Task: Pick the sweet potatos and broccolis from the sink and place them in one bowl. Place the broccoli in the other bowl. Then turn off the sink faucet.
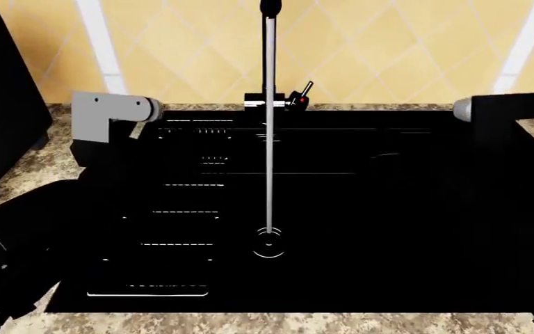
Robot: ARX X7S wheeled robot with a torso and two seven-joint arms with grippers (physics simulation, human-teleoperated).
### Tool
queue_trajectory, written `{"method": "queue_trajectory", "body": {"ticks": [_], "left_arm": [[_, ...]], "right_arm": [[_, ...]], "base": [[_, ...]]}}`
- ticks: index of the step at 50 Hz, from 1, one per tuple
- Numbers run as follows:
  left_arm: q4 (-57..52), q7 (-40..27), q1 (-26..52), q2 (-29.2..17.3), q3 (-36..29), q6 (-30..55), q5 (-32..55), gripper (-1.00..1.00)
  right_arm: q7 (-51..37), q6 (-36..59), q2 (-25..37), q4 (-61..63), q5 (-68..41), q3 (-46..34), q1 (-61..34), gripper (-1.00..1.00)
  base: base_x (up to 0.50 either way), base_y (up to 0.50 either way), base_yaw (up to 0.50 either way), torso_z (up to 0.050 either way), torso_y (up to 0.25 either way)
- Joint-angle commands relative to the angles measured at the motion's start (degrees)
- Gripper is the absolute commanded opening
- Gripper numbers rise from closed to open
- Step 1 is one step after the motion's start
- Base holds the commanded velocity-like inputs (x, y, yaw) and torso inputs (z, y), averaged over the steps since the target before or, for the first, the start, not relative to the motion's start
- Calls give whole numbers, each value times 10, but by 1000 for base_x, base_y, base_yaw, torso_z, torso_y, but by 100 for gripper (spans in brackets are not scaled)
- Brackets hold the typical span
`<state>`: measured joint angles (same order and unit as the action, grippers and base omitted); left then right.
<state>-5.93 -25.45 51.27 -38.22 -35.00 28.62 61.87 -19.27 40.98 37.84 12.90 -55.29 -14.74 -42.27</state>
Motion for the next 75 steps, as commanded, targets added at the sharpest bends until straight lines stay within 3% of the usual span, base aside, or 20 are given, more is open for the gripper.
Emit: {"method": "queue_trajectory", "body": {"ticks": [1,7,21,28,38,47,54,75], "left_arm": [[219,123,113,92,-45,-32,-92,100],[403,205,190,160,-60,-77,-136,100],[808,356,325,296,-67,-235,-205,100],[809,353,328,301,-11,-231,-269,100],[809,359,321,315,168,-211,-440,100],[809,374,308,324,268,-210,-537,100],[809,379,307,329,306,-210,-574,100],[809,390,306,330,339,-209,-610,100]], "right_arm": [[129,-45,-85,-276,112,-85,-191,100],[204,-107,-140,-489,175,-122,-292,100],[322,-298,-233,-878,257,-146,-426,100],[336,-290,-239,-879,313,-96,-426,100],[367,-278,-256,-879,432,39,-418,100],[388,-293,-262,-879,489,109,-406,100],[396,-299,-263,-879,517,134,-401,100],[404,-306,-263,-879,544,166,-394,100]], "base": [[0,0,0,0,0],[0,0,0,0,0],[0,0,0,0,0],[0,0,0,0,0],[0,0,0,0,0],[0,0,0,0,0],[71,0,0,0,0],[235,0,0,0,0]]}}
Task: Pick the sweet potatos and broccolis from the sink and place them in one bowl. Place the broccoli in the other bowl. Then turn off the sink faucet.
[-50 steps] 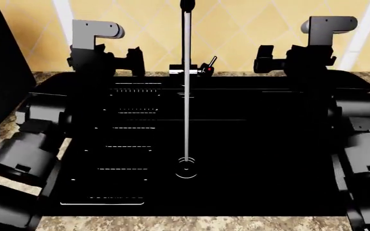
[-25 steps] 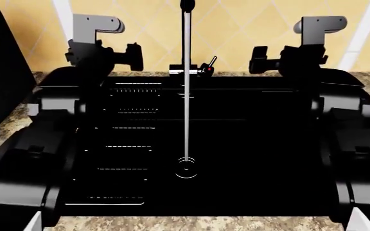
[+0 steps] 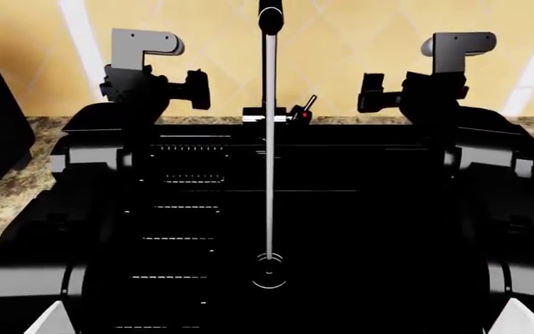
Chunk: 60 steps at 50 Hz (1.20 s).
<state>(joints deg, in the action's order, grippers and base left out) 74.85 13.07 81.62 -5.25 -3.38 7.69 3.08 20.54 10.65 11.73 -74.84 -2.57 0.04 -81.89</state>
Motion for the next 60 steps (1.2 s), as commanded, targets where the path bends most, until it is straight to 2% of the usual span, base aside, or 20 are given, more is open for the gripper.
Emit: {"method": "queue_trajectory", "body": {"ticks": [1,19,28,33,42,60], "left_arm": [[1,4,2,0,24,0,-23,100],[1,-1,2,2,34,0,-26,100],[1,-11,-5,2,40,-3,-27,100],[1,11,-7,0,48,-28,-24,100],[1,0,-5,-9,43,-14,-32,100],[1,6,7,-4,41,-13,-30,100]], "right_arm": [[6,-2,-3,-1,18,18,2,100],[9,-3,-8,-1,22,22,3,100],[10,-9,-8,-1,23,24,5,100],[10,-12,-9,-1,23,26,6,100],[9,-16,-10,-1,24,27,8,100],[15,-30,-19,-1,19,47,9,100]], "base": [[270,0,0,0,0],[261,0,0,0,0],[0,0,0,0,0],[0,0,0,0,0],[0,0,0,0,0],[0,0,0,4,-130]]}}
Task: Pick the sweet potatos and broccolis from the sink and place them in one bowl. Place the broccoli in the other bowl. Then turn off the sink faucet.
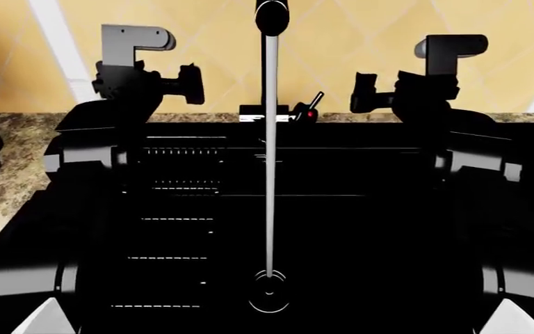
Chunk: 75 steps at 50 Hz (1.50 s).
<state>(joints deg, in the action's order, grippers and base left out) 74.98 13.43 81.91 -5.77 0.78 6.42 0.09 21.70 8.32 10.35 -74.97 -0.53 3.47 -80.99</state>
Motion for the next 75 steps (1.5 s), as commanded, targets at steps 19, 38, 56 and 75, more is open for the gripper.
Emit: {"method": "queue_trajectory", "body": {"ticks": [19,38,56,75], "left_arm": [[0,3,7,2,2,0,0,100],[0,10,8,3,10,-4,1,100],[0,12,12,3,18,6,1,100],[0,16,7,0,27,5,1,100]], "right_arm": [[9,-18,-10,0,5,14,-6,100],[9,-22,-12,0,2,24,-13,100],[17,-17,-24,0,2,35,-27,100],[42,-4,-62,0,5,55,-41,100]], "base": [[0,0,0,4,-133],[0,0,0,12,-131],[0,0,0,5,-24],[0,0,0,0,0]]}}
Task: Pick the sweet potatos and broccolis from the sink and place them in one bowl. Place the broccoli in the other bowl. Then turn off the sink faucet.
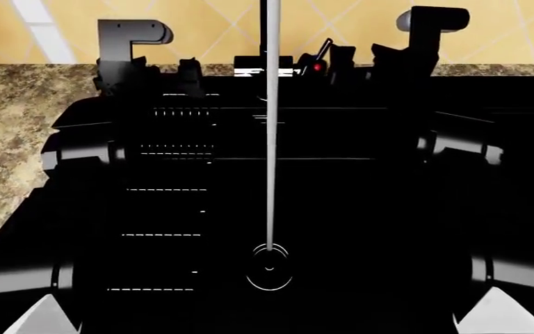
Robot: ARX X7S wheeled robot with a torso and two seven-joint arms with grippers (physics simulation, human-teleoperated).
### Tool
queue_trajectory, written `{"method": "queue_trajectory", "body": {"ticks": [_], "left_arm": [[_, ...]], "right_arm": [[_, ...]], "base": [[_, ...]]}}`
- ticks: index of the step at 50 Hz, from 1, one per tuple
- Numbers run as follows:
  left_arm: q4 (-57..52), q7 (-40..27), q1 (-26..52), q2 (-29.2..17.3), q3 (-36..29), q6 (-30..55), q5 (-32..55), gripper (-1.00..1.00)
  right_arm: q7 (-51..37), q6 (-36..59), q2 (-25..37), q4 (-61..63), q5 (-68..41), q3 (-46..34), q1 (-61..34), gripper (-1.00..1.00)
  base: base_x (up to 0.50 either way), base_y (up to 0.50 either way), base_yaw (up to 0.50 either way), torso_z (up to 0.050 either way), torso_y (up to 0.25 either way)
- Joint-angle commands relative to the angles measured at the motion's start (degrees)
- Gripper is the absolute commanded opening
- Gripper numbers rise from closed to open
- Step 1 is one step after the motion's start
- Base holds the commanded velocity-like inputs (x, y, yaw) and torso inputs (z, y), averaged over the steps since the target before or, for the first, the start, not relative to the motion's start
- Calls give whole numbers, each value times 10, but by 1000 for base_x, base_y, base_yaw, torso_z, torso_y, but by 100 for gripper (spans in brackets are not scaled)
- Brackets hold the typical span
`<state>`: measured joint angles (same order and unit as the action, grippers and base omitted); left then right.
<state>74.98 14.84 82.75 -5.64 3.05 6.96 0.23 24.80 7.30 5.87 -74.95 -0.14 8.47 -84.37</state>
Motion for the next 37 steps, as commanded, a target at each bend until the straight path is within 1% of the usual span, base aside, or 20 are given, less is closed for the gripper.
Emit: {"method": "queue_trajectory", "body": {"ticks": [1,10,37], "left_arm": [[0,1,-1,-2,5,0,0,100],[0,2,-4,-4,5,-2,-1,100],[0,1,-5,-3,7,-5,-2,100]], "right_arm": [[12,6,-18,0,1,4,-8,100],[24,12,-32,0,1,-2,-11,100],[24,12,-32,0,1,-2,-11,100]], "base": [[0,0,0,0,0],[0,0,0,0,0],[0,0,0,0,0]]}}
